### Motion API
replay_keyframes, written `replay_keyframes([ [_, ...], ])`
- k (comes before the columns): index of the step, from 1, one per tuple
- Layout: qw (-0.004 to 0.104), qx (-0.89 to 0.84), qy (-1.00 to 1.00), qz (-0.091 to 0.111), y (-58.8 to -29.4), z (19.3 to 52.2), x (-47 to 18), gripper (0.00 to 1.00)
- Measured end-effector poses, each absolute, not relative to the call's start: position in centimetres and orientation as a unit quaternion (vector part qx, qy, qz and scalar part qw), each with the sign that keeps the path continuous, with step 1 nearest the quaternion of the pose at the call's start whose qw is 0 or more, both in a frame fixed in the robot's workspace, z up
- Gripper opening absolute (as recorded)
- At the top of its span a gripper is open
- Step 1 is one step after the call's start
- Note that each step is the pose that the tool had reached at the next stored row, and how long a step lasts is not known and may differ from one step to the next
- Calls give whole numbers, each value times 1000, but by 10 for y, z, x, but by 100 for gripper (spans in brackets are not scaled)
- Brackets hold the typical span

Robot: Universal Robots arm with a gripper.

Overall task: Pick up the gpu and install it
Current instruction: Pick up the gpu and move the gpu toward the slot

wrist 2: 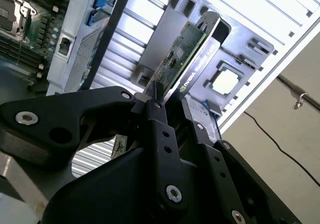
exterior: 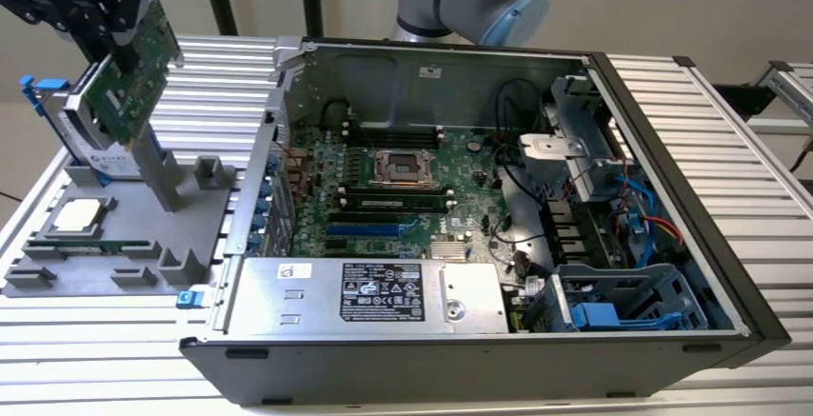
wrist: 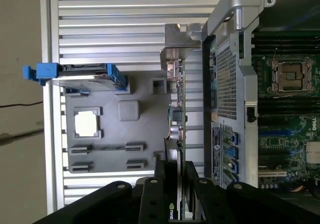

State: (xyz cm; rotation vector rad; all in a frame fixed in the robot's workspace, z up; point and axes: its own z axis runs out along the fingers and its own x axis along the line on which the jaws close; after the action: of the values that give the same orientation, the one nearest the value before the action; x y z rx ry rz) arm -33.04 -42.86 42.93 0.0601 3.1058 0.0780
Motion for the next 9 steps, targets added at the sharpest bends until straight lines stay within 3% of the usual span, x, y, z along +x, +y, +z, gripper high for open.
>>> replay_keyframes([
  [9,17,19,999,25,-429,429,-325,0],
])
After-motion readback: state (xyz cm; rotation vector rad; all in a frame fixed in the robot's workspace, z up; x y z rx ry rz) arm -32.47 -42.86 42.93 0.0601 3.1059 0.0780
